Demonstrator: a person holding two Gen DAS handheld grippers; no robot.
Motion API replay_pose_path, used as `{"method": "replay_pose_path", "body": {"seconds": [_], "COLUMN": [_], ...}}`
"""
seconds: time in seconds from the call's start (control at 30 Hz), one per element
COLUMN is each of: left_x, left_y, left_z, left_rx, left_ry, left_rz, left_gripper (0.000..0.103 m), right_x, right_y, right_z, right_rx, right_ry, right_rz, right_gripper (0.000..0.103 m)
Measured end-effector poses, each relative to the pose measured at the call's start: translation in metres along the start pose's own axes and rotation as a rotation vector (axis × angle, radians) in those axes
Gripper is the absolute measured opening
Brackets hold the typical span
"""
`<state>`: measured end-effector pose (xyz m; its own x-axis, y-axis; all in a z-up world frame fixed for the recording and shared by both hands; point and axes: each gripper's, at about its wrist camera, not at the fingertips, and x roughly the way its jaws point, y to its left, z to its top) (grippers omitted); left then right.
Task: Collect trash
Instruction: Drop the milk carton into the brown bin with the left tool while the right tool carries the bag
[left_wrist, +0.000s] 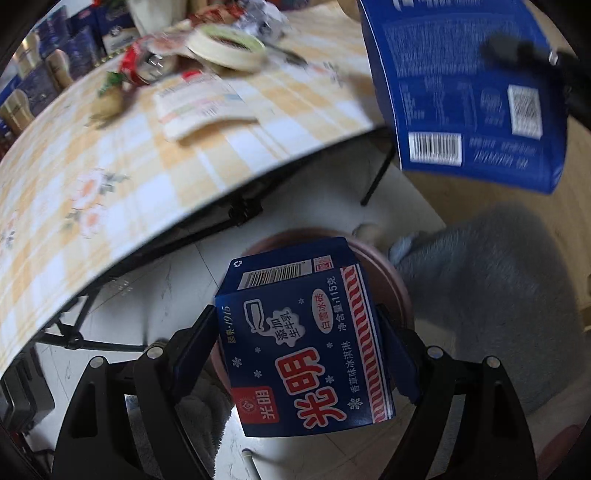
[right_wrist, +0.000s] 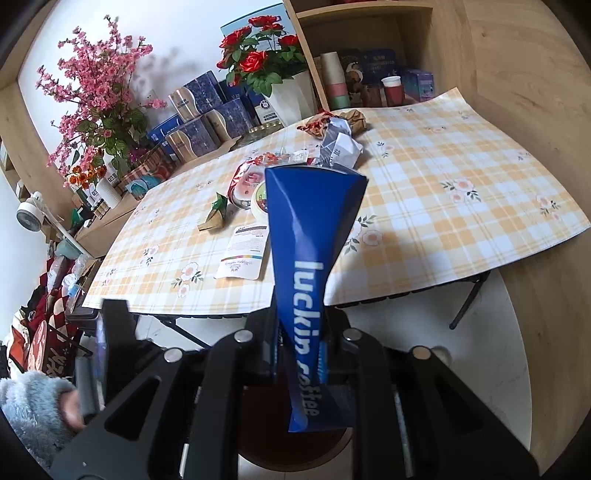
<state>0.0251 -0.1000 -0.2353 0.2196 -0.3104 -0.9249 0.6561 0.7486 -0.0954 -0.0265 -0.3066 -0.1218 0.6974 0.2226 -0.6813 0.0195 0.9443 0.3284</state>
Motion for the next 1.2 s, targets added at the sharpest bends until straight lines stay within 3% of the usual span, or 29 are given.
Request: {"method": "replay_pose_path", "body": {"seconds": [0.2,0.27,0.4,0.57,0.9,1.2], "left_x": [0.015,0.011,-0.006,-0.053,-0.148,-0.183], "left_y": [0.002,0.006,0.02,0.052,0.11,0.135], "left_z": [-0.001,-0.001,0.002,-0.005,-0.034,-0.057], "left_rx": [-0.014,-0.039,-0.098,-0.251,-0.525,-0.645], "left_ry": [0.015,-0.015,-0.076,-0.215,-0.491,-0.525], "left_rz": [-0.026,-0.032,-0.038,-0.001,0.188,0.24], "left_gripper": [0.086,0.093,0.093,0.093,0.096,0.097], "right_x": [0.006,0.006,0.007,0.009,0.049,0.123], "right_y": [-0.002,-0.003,-0.001,0.006,0.039,0.044], "right_z": [-0.003,-0.004,-0.008,-0.018,-0.054,-0.088], "right_rx": [0.008,0.014,0.005,-0.035,-0.178,-0.18], "right_ry": [0.022,0.028,0.043,0.092,0.316,0.549], "right_rz": [0.015,0.02,0.02,0.02,0.1,0.074], "right_gripper": [0.018,0.018,0.018,0.018,0.018,0.018]}}
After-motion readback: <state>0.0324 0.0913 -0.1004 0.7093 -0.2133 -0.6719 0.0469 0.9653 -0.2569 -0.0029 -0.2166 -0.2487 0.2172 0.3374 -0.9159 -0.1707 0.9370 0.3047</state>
